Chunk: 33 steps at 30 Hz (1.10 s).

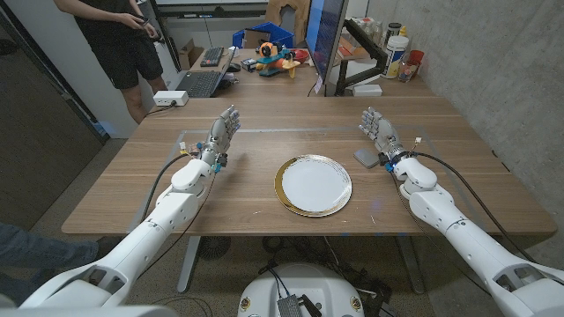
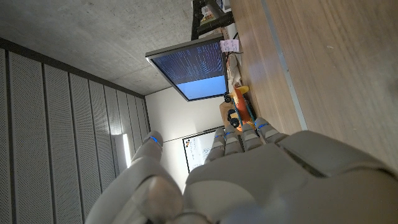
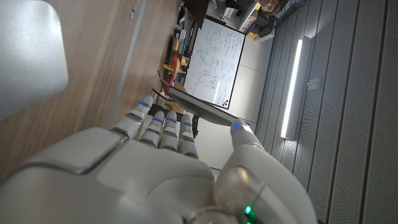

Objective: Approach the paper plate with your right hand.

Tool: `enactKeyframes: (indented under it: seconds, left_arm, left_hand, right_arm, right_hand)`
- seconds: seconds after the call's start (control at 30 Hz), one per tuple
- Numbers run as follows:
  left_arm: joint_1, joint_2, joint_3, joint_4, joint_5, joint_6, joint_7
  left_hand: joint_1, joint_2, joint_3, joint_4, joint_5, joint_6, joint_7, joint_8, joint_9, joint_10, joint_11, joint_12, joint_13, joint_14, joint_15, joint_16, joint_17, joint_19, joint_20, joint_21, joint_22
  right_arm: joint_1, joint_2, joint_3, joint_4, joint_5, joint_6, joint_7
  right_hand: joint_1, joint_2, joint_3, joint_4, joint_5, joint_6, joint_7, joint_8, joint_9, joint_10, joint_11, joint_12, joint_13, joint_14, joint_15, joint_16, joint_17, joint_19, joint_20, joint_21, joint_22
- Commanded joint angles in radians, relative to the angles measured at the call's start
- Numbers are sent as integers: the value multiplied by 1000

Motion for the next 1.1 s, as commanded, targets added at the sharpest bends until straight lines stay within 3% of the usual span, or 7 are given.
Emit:
enactKeyframes:
  seconds: [0.03, 0.23, 0.5, 1.1]
  left_arm:
    - [37, -166, -200, -24, 213, 107, -138]
    - [41, -242, -281, -29, 294, 128, -198]
    - [46, -308, -352, -42, 374, 154, -246]
    - [55, -379, -437, -58, 461, 171, -302]
  left_hand:
    - [9, 1, 6, -1, 5, 0, 6, 5, 4, -2, 8, 5, 2, -3, 4, 6, 2, -11, 3, 0, 3]
    - [10, 3, 7, -2, 5, -1, 5, 4, 4, -5, 11, 4, -1, -4, 4, 5, 2, -15, -3, -6, 3]
    - [11, 5, 7, -4, 4, -1, 5, 4, 4, -3, 8, 5, -4, -6, 4, 4, 2, -19, -2, -11, 3]
    - [14, 11, 8, -8, 2, 4, 1, 4, 4, -2, 3, 6, -11, -5, 1, 5, 2, -22, -4, -23, 3]
  right_arm:
    - [-42, 148, 194, -14, -147, -71, 95]
    - [-46, 207, 260, -14, -211, -90, 137]
    - [-47, 259, 316, -15, -272, -109, 177]
    - [-50, 318, 371, -31, -355, -109, 223]
  right_hand:
    - [10, 3, 5, -1, 6, 7, -2, 6, 5, 9, 2, 4, 3, 7, 0, 7, 2, 8, -2, 8, 3]
    - [9, 4, 4, -1, 6, 8, -2, 6, 5, 10, 0, 4, 3, 8, 0, 7, 0, 8, -2, 8, 3]
    - [9, 5, 2, -2, 6, 9, -1, 6, 5, 11, 1, 4, 3, 8, 0, 7, -2, 8, -2, 8, 3]
    - [5, 5, -6, -4, 6, 11, -10, 5, 5, 13, 0, 3, 2, 9, 0, 8, -8, 7, 0, 7, 3]
